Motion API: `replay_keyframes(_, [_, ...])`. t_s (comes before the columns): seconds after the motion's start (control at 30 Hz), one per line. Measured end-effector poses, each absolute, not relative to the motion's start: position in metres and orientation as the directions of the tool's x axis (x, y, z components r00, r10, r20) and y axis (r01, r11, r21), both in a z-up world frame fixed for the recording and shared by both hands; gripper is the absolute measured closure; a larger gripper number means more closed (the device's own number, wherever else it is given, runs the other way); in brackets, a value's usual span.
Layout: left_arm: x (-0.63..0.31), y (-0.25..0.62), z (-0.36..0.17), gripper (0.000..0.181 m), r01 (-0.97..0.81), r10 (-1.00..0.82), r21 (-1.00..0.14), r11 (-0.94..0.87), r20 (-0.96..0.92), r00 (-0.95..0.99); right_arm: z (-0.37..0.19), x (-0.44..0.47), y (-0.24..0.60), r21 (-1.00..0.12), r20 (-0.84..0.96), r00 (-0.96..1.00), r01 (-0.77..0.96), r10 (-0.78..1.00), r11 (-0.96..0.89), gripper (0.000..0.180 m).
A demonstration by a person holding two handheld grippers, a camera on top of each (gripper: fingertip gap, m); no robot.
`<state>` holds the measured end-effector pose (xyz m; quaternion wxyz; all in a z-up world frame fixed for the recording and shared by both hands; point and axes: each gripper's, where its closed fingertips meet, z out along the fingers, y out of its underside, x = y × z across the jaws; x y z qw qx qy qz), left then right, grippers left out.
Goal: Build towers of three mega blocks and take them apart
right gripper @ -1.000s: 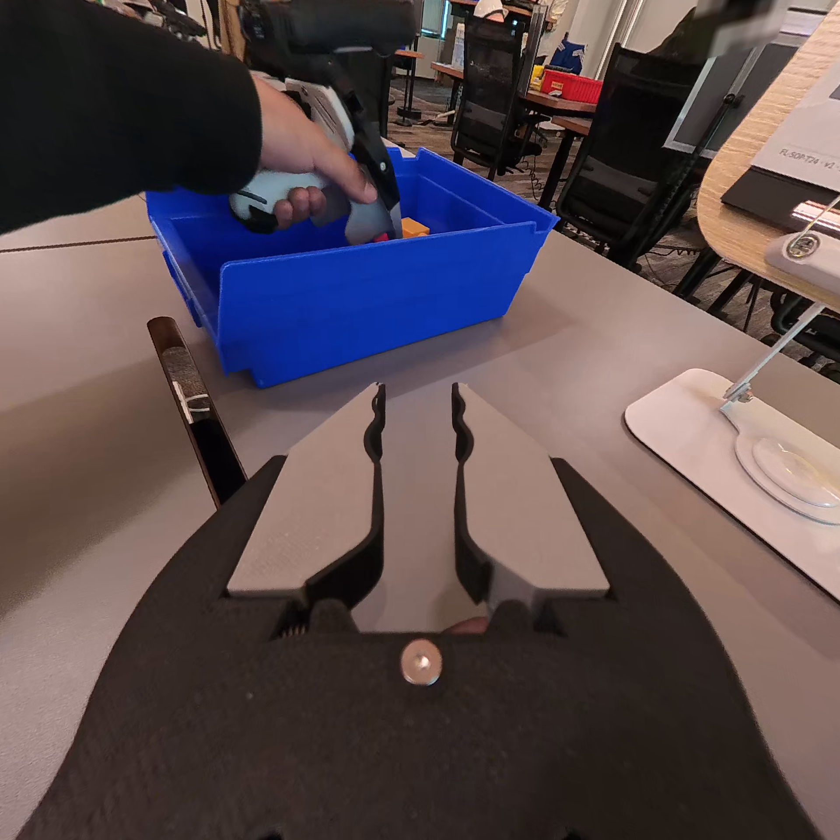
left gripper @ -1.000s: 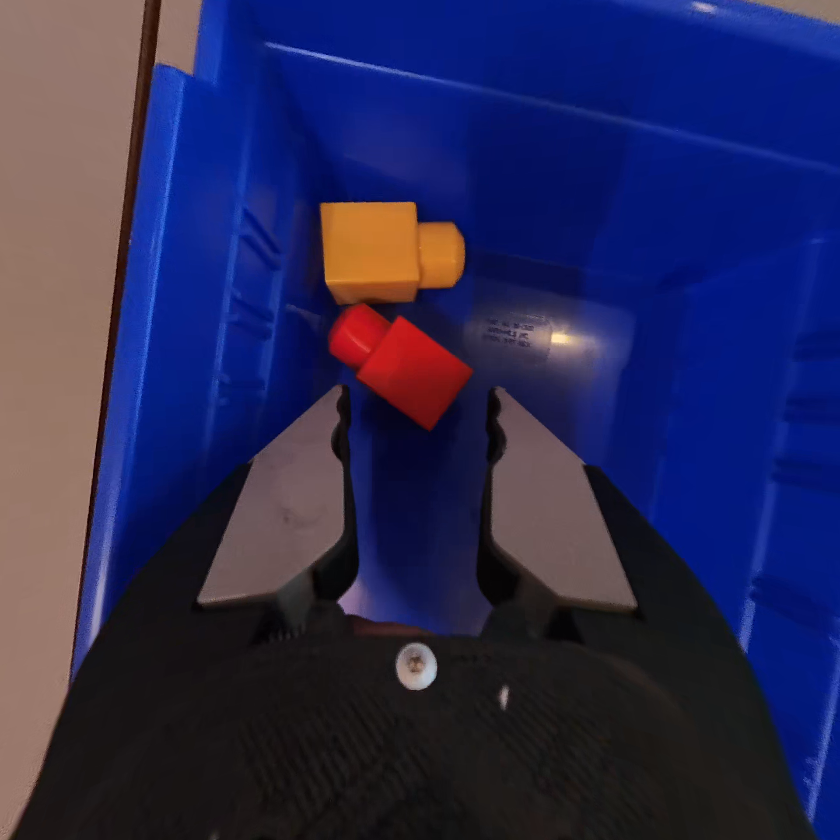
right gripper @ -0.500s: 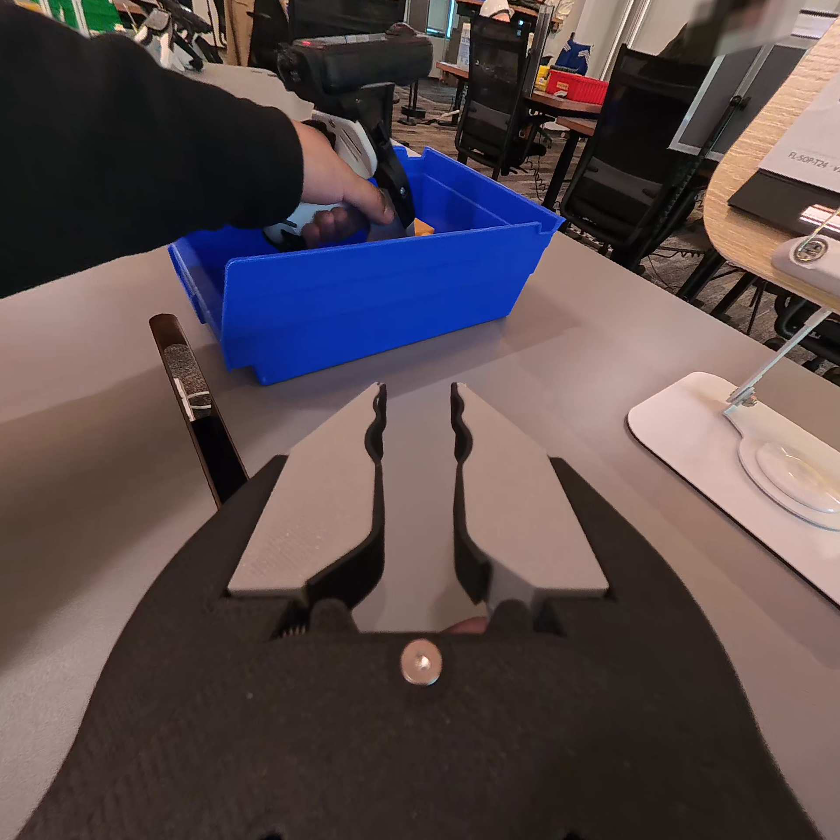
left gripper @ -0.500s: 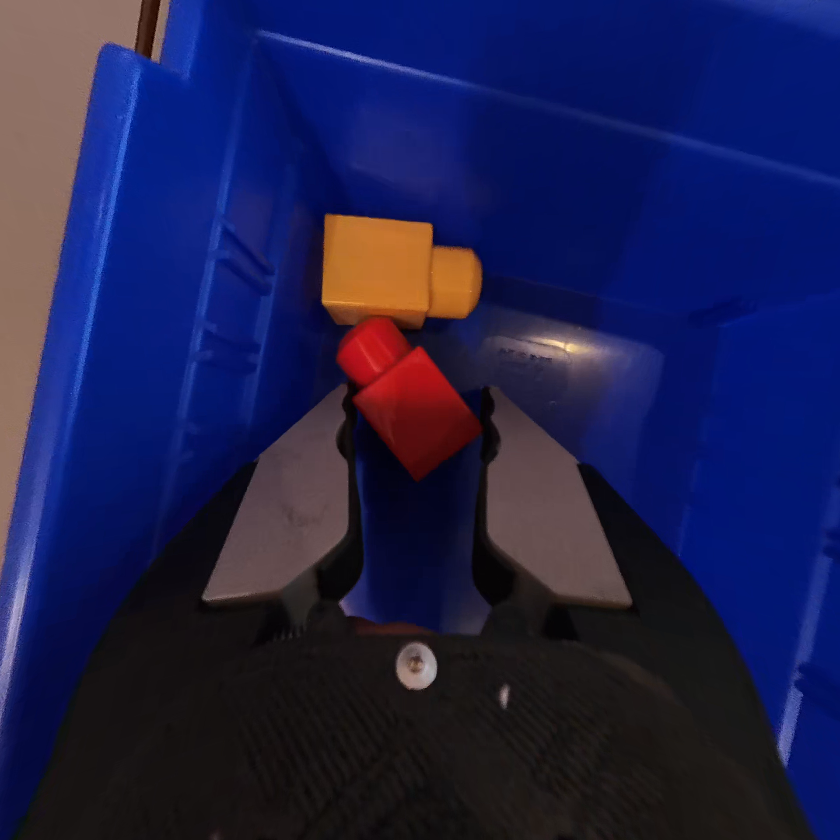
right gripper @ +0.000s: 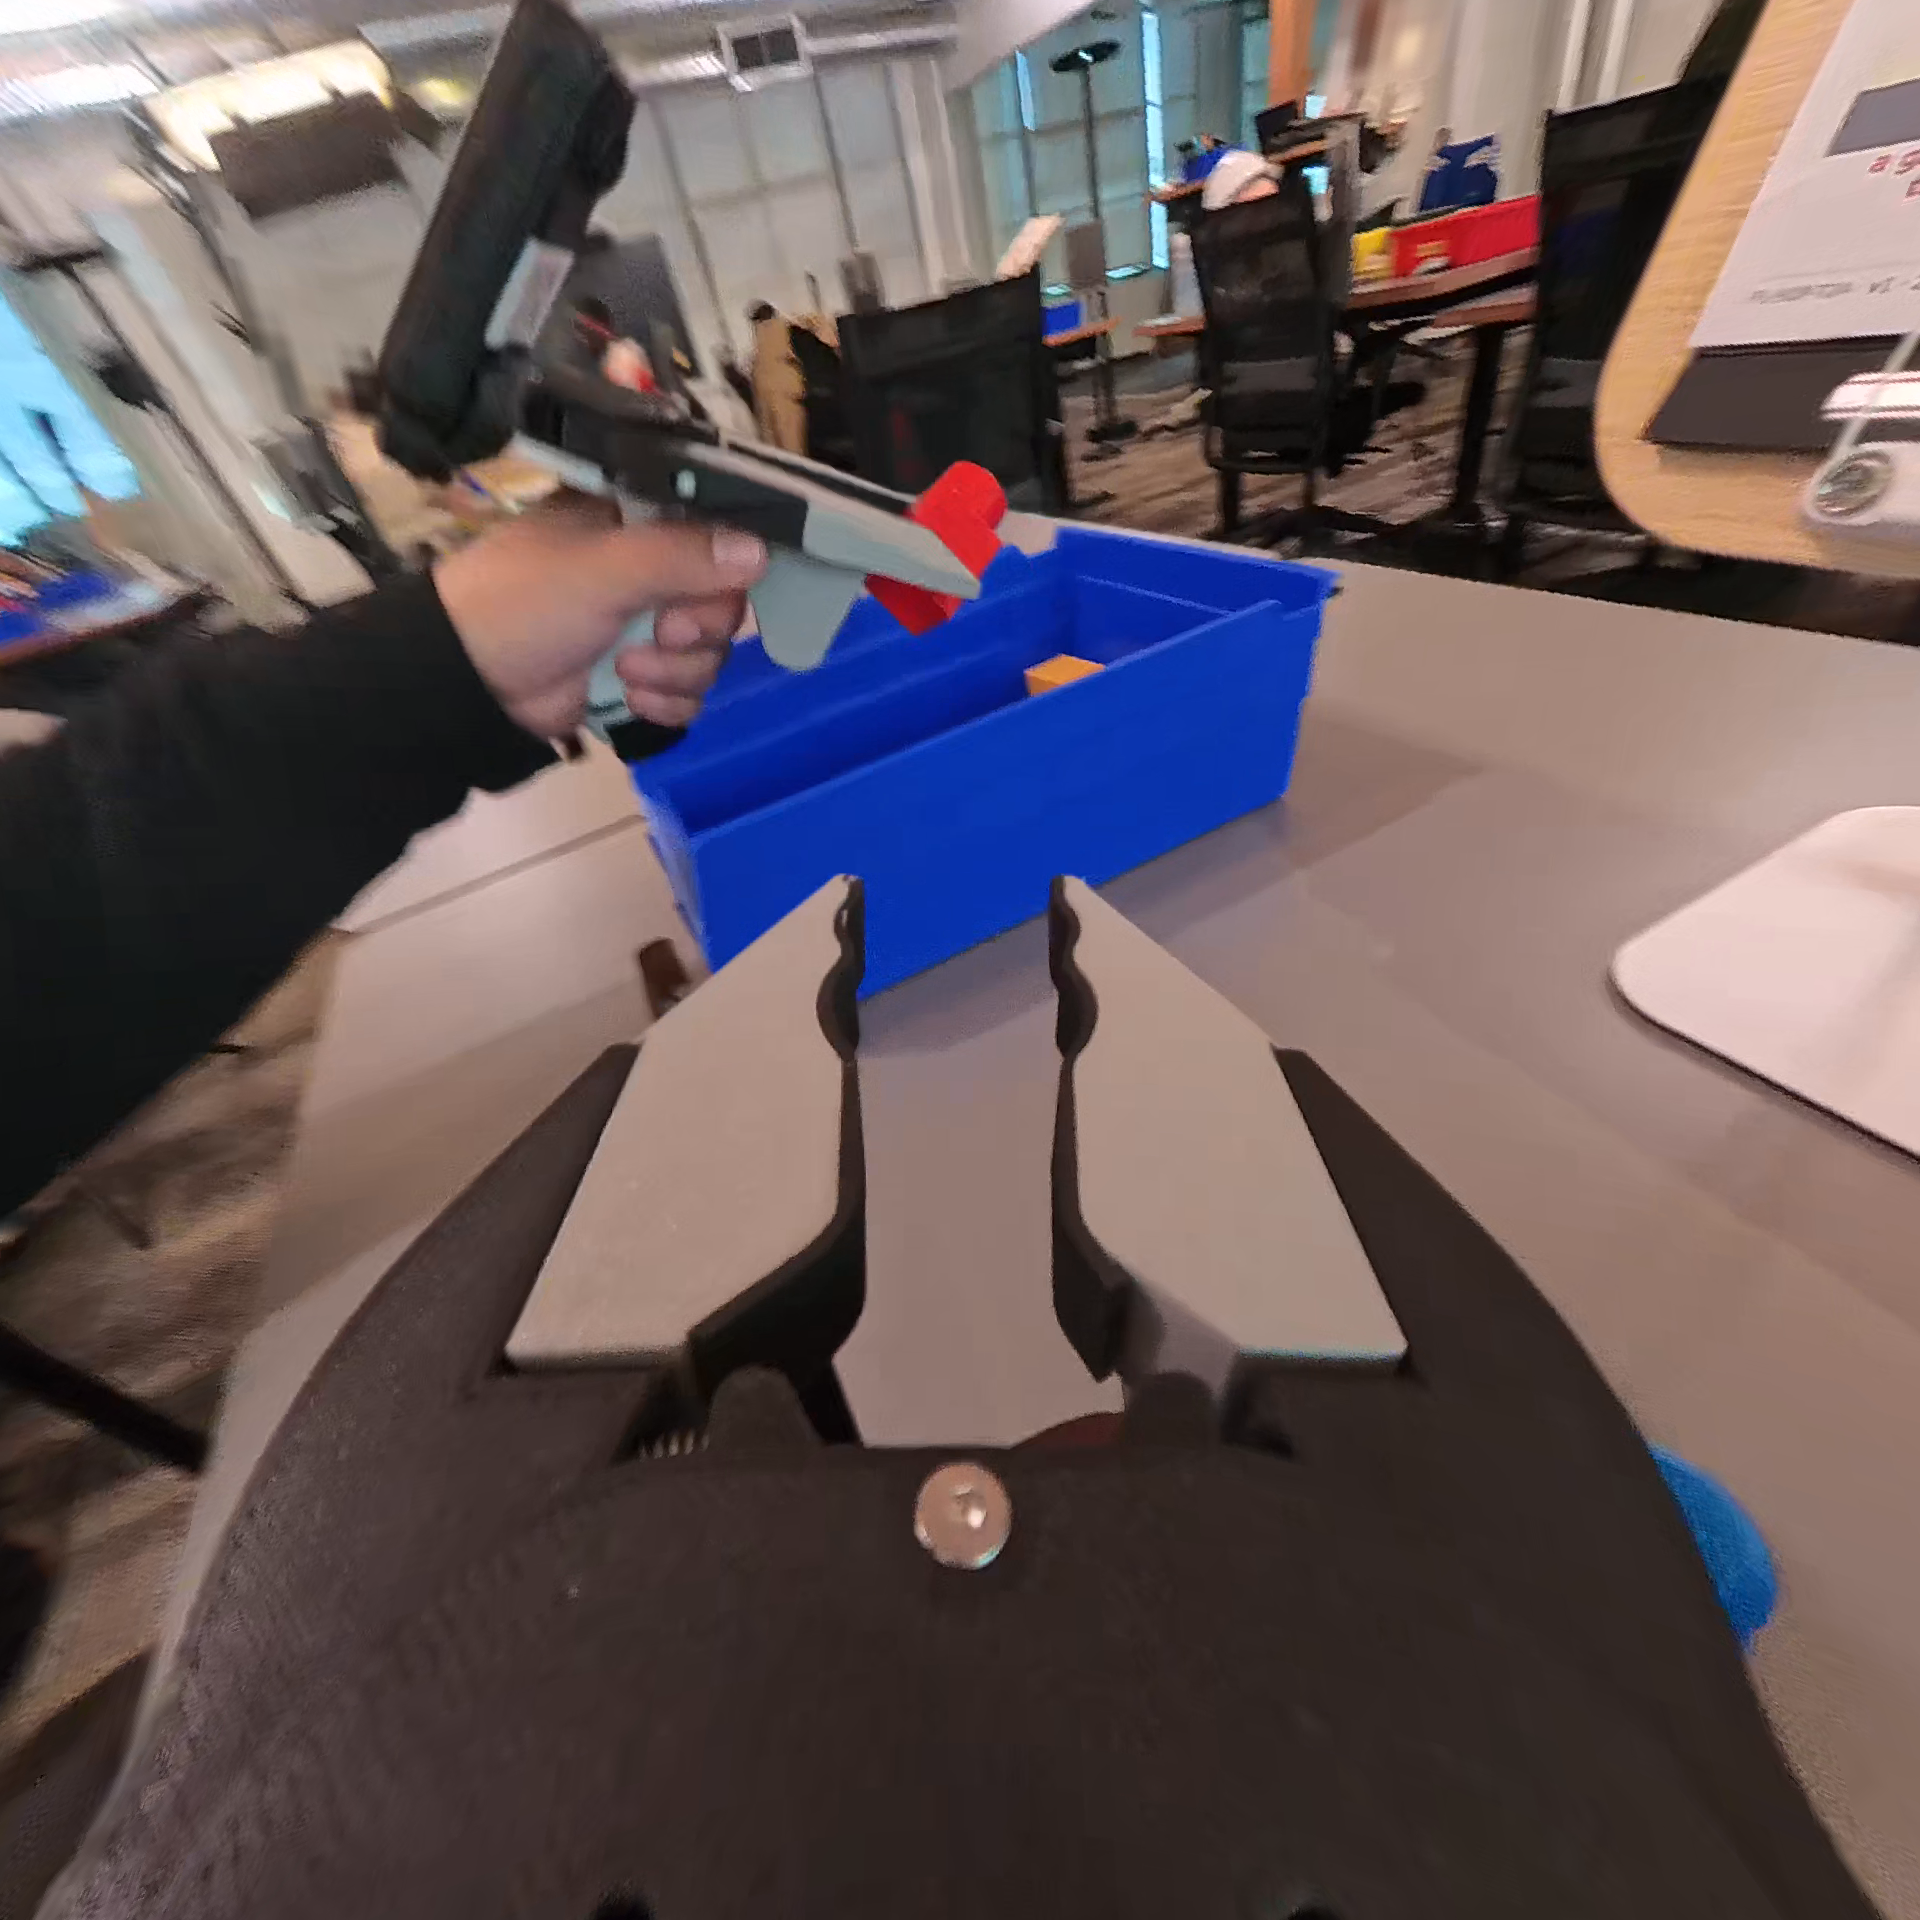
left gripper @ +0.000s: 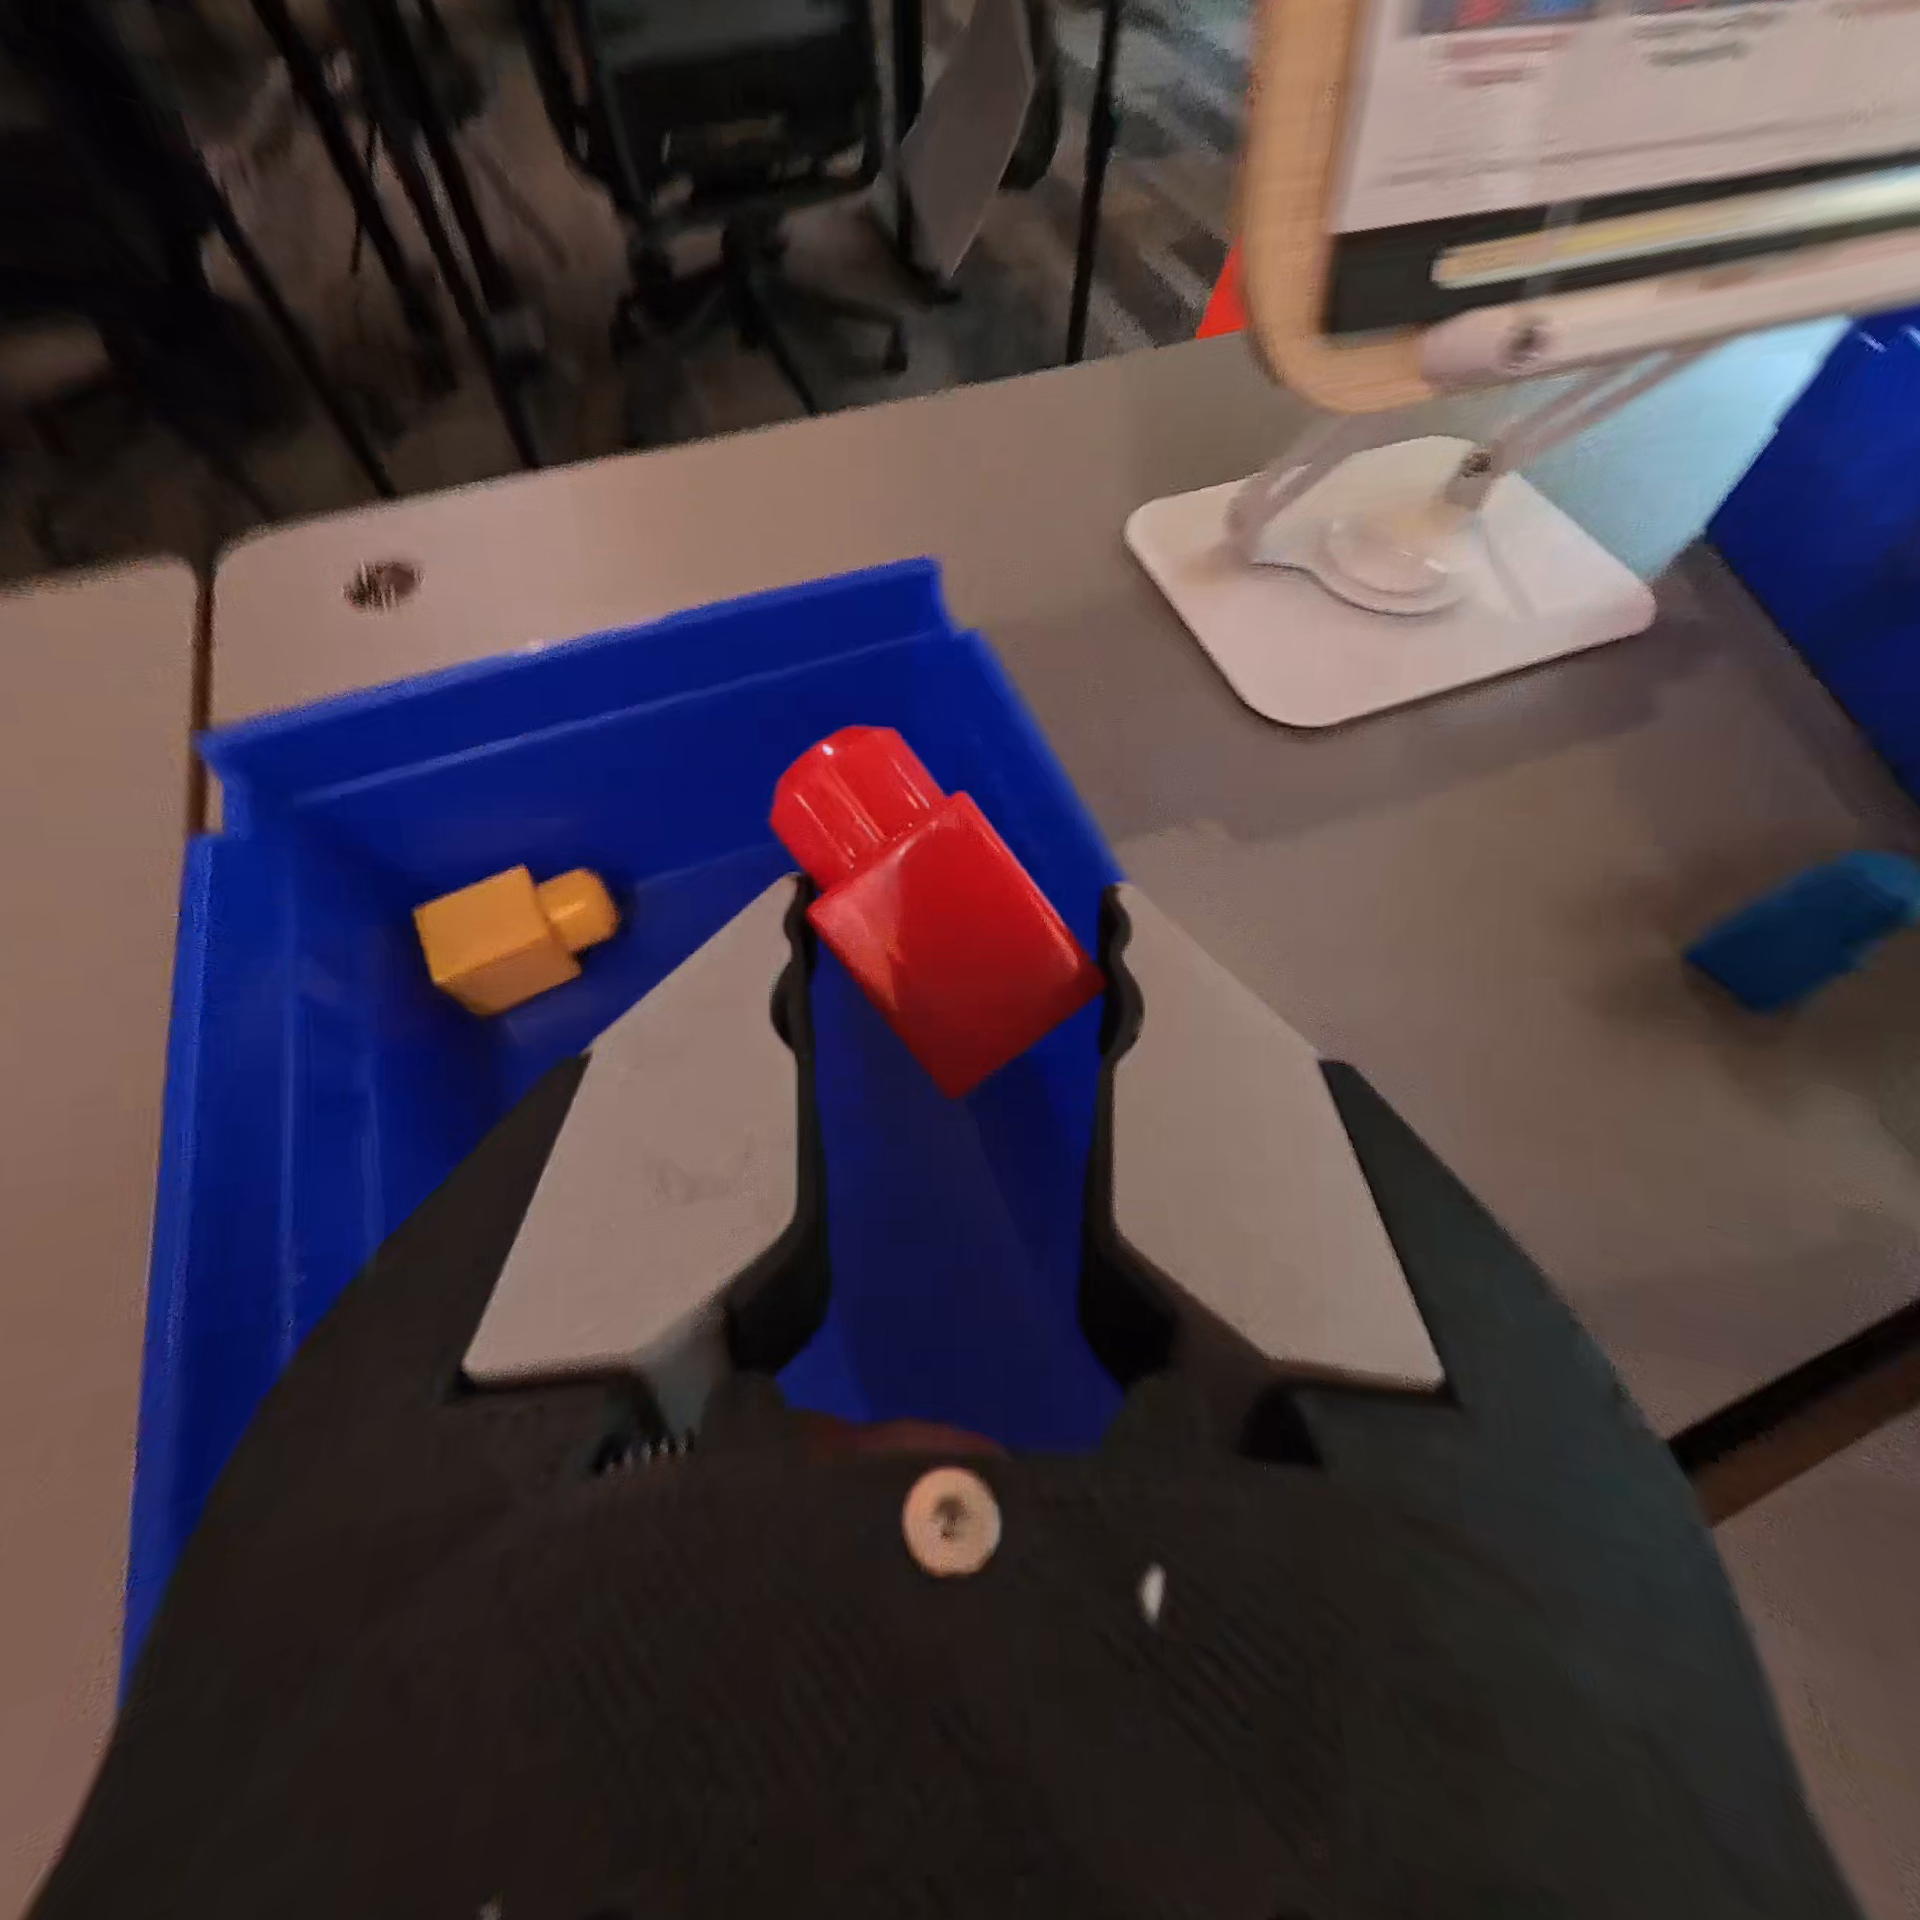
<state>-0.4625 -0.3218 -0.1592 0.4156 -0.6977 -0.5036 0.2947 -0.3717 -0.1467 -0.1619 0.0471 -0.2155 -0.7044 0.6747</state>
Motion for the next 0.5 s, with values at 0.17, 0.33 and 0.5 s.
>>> replay_keyframes(0.17, [-0.411,-0.234,-0.140,0.128,0.147,0.854,-0.897,-0.416,-0.330,0.403,-0.142,-0.359,-0.139,-0.936,-0.352,-0.915,0.339,0.199,-0.094,0.139])
replay_keyframes(0.33, [-0.393,-0.163,-0.157,0.128,-0.016,0.750,-0.820,-0.572,-0.530,0.395,-0.139,-0.363,-0.131,-0.931,-0.363,-0.913,0.349,0.183,-0.109,0.135])
replay_keyframes(0.5, [-0.393,-0.128,-0.176,0.128,-0.075,0.755,-0.847,-0.527,-0.506,0.416,-0.153,-0.368,-0.132,-0.925,-0.378,-0.903,0.374,0.203,-0.062,0.131])
